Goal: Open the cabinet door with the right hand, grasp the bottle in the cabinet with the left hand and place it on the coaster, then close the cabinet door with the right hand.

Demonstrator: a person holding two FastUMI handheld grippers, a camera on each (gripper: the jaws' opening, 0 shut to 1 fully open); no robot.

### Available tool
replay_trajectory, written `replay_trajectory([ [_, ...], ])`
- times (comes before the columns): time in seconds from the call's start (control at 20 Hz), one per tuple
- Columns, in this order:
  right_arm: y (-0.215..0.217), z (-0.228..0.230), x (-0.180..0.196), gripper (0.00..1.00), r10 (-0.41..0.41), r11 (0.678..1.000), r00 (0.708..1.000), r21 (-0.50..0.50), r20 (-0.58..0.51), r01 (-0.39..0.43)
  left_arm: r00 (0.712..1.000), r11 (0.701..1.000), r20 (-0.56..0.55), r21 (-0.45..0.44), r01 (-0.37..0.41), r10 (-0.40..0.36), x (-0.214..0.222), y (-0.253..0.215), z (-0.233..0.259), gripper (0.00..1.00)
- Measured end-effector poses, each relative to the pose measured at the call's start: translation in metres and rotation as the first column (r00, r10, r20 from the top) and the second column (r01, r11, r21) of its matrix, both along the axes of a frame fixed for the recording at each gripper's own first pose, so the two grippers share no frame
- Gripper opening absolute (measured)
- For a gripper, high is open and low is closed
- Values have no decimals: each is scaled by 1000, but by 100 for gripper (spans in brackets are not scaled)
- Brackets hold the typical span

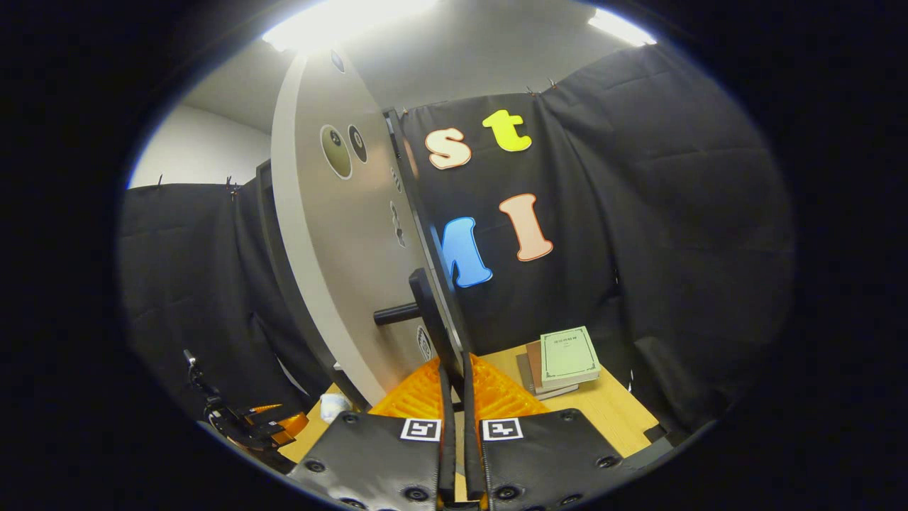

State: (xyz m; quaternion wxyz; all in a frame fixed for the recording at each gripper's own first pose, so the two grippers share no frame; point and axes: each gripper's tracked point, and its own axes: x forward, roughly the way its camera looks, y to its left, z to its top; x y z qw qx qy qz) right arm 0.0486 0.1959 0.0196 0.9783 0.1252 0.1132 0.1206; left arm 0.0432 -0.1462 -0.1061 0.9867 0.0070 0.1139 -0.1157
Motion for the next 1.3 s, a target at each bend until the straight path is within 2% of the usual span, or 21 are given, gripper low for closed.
replay_trajectory([
  [0.1, -2, 1, 0, 8, -7, 1000, 1000, 6, 3, 7, 1000, 1000, -6, -1, 2, -2, 4, 1, 2, 87],
  [0.15, -3, 0, -1, 2, -14, 1000, 1000, 5, 2, 14, 1000, 1000, -9, -4, 5, -5, 7, 1, 2, 87],
  [0.2, -6, 0, -4, 3, -21, 1000, 1000, -4, -1, 21, 1000, 1000, -10, -5, 9, -9, 9, 0, 3, 87],
  [0.25, -11, -4, -7, 10, -33, 999, 999, -20, -6, 33, 1000, 1000, -11, -5, 13, -13, 13, 0, 4, 87],
  [0.45, -46, -21, -26, 11, -152, 986, 987, -81, -48, 148, 999, 999, -1, -6, 40, -40, 26, -9, 8, 89],
  [0.5, -50, -23, -28, 6, -176, 983, 982, -65, -61, 172, 999, 999, 5, -6, 46, -46, 28, -10, 10, 89],
  [0.6, -56, -18, -28, 6, -230, 973, 972, -30, -58, 228, 998, 999, 15, -9, 53, -53, 30, -14, 15, 89],
  [0.8, -87, -19, -19, 6, -336, 940, 941, -87, -48, 331, 997, 996, 33, -50, 68, -67, 39, -20, 26, 87],
  [0.9, -98, -16, -16, 6, -370, 927, 929, -77, -26, 367, 996, 995, 47, -61, 73, -70, 50, -23, 32, 87],
  [1.05, -111, -17, 4, 6, -445, 893, 896, -64, 10, 445, 995, 994, 62, -66, 82, -78, 71, -32, 45, 87],
  [1.15, -117, -21, 21, 6, -465, 884, 885, -53, 1, 465, 995, 995, 65, -57, 79, -75, 88, -38, 52, 87],
  [1.3, -121, -33, 44, 6, -456, 889, 889, -48, -30, 455, 994, 996, 82, -38, 82, -78, 118, -53, 66, 89],
])
